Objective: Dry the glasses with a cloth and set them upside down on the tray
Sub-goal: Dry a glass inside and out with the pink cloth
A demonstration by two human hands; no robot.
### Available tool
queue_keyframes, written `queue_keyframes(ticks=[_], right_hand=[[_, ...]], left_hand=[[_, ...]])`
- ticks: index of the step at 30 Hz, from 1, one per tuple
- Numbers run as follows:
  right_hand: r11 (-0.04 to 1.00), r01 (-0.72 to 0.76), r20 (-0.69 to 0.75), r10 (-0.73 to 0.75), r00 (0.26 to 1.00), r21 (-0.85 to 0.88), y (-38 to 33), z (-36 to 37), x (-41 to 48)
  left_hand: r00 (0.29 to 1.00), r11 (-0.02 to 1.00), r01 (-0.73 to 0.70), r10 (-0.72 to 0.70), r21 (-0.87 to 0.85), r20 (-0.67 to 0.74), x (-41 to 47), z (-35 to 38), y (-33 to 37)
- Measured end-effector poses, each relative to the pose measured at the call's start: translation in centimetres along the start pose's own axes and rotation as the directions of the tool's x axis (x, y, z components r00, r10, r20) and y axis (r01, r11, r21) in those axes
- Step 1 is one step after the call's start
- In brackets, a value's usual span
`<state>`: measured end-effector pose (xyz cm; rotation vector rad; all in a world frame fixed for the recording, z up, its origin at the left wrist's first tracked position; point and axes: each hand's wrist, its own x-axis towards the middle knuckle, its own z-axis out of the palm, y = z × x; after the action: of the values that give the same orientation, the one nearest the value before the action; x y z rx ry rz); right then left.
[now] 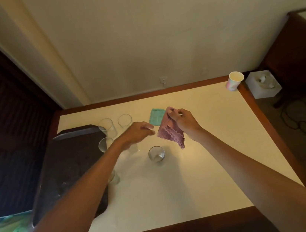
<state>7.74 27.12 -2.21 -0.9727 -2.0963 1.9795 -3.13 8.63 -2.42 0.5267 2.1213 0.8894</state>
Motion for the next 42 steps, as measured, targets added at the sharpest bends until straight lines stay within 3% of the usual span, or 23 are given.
queue_keyframes(ticks=[3, 9, 16, 21, 25, 28, 32, 36, 39, 42], right_hand=[[0.997, -0.028, 0.052, 0.024, 0.998, 0.076, -2.1, 1.4, 0.3], [0.974, -0.098, 0.178, 0.062, 0.982, 0.205, -5.9, 2.9, 0.1], [0.976, -0.186, 0.319, 0.142, 0.937, 0.112, -7.7, 3.7, -0.2], [0.984, -0.169, 0.294, 0.145, 0.945, 0.056, -8.8, 4.0, -0.2], [0.984, -0.170, 0.317, 0.142, 0.938, 0.062, -9.0, 3.7, 0.1], [0.991, -0.131, 0.349, 0.109, 0.931, 0.039, -9.1, 3.6, 0.2], [0.998, -0.054, 0.342, 0.038, 0.939, 0.037, -9.4, 3.5, 0.8], [0.996, 0.013, 0.284, -0.038, 0.958, 0.092, -9.5, 3.6, 1.5], [0.995, 0.085, 0.209, -0.094, 0.973, 0.052, -9.8, 3.8, 1.3], [0.982, 0.185, 0.237, -0.185, 0.954, 0.023, -10.4, 3.8, 1.1]], left_hand=[[0.999, 0.984, 0.032, -0.026, -0.176, 0.035, -1.6, -2.4, 2.1], [1.000, 0.976, -0.029, 0.027, -0.214, -0.011, -3.5, -5.1, 3.1], [0.987, 0.898, -0.068, -0.002, -0.435, -0.158, -5.0, -7.1, 5.3], [0.998, 0.904, -0.014, -0.015, -0.427, -0.063, -5.4, -8.6, 4.4], [0.989, 0.895, -0.060, -0.005, -0.443, -0.146, -5.2, -9.3, 3.9], [0.975, 0.878, -0.084, -0.025, -0.471, -0.221, -5.0, -9.8, 3.9], [0.987, 0.836, -0.071, -0.020, -0.544, -0.160, -5.3, -10.4, 4.0], [0.959, 0.794, -0.152, -0.025, -0.588, -0.281, -5.1, -10.7, 4.0], [0.928, 0.825, -0.169, -0.051, -0.540, -0.368, -4.8, -10.8, 4.1], [0.946, 0.862, -0.182, 0.022, -0.474, -0.323, -5.3, -10.9, 4.5]])
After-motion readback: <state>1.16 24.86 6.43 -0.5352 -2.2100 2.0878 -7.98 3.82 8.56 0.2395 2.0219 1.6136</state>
